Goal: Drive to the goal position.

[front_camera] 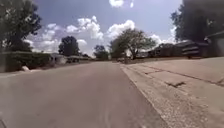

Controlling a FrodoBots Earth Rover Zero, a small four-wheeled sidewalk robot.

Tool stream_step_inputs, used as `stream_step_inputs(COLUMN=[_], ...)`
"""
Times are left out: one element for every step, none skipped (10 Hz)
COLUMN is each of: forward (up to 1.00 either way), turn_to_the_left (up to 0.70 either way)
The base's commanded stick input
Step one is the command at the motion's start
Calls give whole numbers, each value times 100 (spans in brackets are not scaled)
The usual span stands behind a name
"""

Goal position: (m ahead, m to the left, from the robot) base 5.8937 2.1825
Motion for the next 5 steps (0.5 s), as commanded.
stream_step_inputs(forward=[70,70,70,70,70], turn_to_the_left=[0,0,0,0,0])
